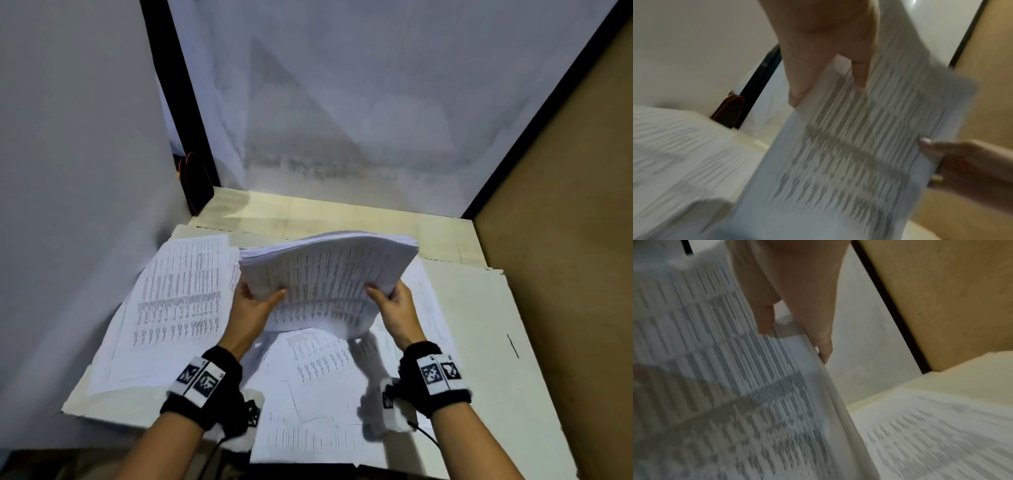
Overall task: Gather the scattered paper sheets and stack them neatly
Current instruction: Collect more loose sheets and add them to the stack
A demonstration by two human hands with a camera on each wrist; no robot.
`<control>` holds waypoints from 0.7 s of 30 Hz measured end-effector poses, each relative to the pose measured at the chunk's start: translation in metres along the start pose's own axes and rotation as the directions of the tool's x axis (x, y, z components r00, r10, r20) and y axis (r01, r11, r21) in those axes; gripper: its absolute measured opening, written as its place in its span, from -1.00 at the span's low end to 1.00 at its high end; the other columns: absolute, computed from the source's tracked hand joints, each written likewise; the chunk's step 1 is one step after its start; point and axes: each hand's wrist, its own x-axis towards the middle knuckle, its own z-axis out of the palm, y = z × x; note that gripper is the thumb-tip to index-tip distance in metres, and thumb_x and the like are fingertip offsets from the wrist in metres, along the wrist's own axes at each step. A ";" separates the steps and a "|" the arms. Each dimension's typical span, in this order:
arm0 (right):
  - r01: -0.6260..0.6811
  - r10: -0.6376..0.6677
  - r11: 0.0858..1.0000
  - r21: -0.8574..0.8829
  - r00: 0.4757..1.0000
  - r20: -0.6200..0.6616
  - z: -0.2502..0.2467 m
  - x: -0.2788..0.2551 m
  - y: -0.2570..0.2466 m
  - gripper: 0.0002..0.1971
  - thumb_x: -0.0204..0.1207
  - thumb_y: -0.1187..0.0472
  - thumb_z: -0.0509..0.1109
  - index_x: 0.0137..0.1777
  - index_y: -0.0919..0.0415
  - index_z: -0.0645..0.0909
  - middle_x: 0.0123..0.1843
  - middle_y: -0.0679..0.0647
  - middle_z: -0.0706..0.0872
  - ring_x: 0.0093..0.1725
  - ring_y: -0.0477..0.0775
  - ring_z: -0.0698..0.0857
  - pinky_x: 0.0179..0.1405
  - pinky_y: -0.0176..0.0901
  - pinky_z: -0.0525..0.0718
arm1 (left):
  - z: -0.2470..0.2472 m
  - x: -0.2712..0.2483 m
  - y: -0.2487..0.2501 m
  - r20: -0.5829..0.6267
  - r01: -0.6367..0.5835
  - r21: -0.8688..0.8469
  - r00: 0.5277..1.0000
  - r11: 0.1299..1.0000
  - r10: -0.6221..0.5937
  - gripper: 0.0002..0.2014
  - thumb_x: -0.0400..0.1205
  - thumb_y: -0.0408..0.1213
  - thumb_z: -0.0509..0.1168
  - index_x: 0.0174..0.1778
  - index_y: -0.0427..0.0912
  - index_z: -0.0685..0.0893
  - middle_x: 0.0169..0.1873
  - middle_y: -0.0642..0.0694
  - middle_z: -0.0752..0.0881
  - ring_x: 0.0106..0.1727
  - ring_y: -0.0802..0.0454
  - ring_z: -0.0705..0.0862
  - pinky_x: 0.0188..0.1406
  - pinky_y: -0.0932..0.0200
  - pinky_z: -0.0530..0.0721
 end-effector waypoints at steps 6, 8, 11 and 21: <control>0.087 -0.090 0.994 0.069 0.995 0.041 -0.008 0.001 -0.006 -0.64 0.52 0.42 0.32 0.27 0.13 0.46 0.06 -0.11 0.69 -0.01 -0.30 0.70 0.03 -0.34 0.70 | -0.002 0.004 0.004 -0.023 -0.096 -0.005 0.995 0.995 0.096 -0.73 0.51 -0.53 0.33 0.12 -0.26 0.57 -0.11 0.06 0.70 -0.20 0.44 0.73 -0.13 0.37 0.71; 0.094 -0.102 0.992 0.084 0.990 0.099 -0.016 0.001 -0.006 -0.54 0.42 0.37 0.44 0.26 0.03 0.42 0.10 -0.06 0.68 0.00 -0.29 0.70 0.00 -0.34 0.71 | -0.008 0.005 0.003 0.000 -0.125 -0.002 0.992 0.992 0.125 -0.61 0.49 -0.51 0.36 0.22 -0.23 0.50 -0.02 0.07 0.68 -0.11 0.45 0.71 -0.10 0.46 0.70; 0.017 -0.024 0.998 0.063 0.993 0.117 -0.018 0.004 0.001 -0.48 0.23 0.29 0.42 0.22 0.09 0.44 0.04 0.00 0.69 0.00 -0.18 0.71 -0.12 -0.40 0.70 | -0.012 0.008 -0.001 0.015 -0.122 -0.001 0.992 0.993 0.122 -0.53 0.45 -0.52 0.39 0.24 -0.18 0.46 0.03 0.06 0.67 -0.04 0.37 0.71 -0.01 0.38 0.71; -0.095 0.096 0.995 -0.014 0.992 0.085 0.001 0.008 0.011 -0.66 0.48 0.42 0.35 0.27 0.32 0.50 0.02 -0.01 0.71 0.04 0.00 0.70 0.29 0.08 0.58 | -0.009 0.019 -0.015 0.072 -0.045 0.076 0.997 0.996 0.039 -0.75 0.60 -0.37 0.25 0.20 -0.19 0.56 -0.04 0.08 0.71 -0.02 0.25 0.73 0.19 0.04 0.67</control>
